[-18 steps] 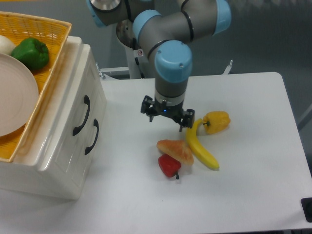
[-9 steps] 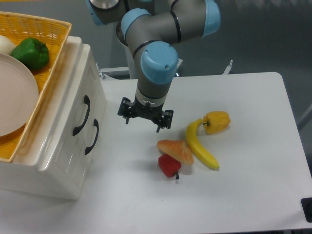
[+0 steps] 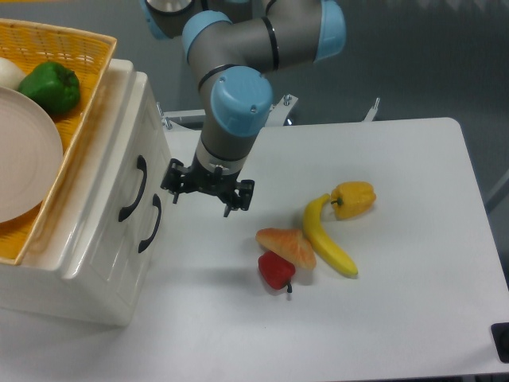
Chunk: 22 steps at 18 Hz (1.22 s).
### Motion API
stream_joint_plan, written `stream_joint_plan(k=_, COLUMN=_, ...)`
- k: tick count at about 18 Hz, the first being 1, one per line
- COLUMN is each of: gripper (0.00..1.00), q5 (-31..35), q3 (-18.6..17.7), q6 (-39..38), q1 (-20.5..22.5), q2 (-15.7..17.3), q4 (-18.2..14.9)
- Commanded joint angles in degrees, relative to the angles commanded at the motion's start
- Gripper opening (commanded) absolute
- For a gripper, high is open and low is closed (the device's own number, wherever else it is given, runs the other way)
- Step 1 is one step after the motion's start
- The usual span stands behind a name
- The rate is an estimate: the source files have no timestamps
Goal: Slide the top white drawer open
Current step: 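Move the gripper from the yellow pepper toward the upper drawer handle, then lower the gripper onto the black handle of the upper drawer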
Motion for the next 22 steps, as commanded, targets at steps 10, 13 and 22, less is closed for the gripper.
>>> stream_joint_plan(k=10, gripper=1.00, q5=-3.87, q3=0.09, q6=-0.70, q1=0.00, q2=0.88, q4=-4.48)
stream_joint_plan(k=13, gripper=1.00, q5=-4.57, q3=0.09, q6=-0.79, q1=-0.61, q2=0.88, q4=-4.75)
stream_joint_plan(k=22, gripper=1.00, q5=-5.10, q3=-0.09, q6=-0.97, q1=-1.32, q2=0.79, q4=-5.01)
